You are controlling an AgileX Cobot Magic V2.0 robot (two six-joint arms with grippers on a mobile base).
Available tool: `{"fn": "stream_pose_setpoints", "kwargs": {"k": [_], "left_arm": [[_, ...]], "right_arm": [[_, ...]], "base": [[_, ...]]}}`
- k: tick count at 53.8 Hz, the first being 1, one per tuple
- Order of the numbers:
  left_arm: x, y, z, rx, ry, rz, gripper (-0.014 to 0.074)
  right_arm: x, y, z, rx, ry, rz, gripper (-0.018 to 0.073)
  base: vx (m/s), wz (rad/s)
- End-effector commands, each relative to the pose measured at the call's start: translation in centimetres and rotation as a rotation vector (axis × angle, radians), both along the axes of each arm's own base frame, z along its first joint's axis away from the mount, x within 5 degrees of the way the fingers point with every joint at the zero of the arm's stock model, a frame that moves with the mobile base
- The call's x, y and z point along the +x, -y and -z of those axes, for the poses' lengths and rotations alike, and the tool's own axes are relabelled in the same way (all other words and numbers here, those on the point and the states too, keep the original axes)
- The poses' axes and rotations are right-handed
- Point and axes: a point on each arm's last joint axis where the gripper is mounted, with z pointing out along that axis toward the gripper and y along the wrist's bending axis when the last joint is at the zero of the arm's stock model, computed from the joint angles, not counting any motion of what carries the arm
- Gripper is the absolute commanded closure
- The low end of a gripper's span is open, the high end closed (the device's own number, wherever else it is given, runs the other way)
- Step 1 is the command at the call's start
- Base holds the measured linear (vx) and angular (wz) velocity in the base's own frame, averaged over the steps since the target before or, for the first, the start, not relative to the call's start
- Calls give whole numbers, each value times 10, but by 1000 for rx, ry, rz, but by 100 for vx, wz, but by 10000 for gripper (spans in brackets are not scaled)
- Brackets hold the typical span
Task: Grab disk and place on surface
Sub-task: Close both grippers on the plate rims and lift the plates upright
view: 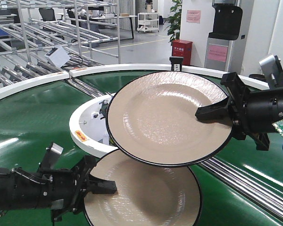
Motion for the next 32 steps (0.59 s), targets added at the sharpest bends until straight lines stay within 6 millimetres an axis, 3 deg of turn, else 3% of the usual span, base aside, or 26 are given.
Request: {"fn": "stream_pose_setpoints", "kwargs": {"k": [1, 32], "left_arm": [[-4, 3, -34, -137, 52, -10, 597], [-4, 3, -34, -136, 52, -11, 597]], "right_arm": [[-9, 1, -34, 110, 103, 46, 567], [-9, 1, -34, 110, 102, 45, 567]], "base": [[0, 0], [0, 0]]}}
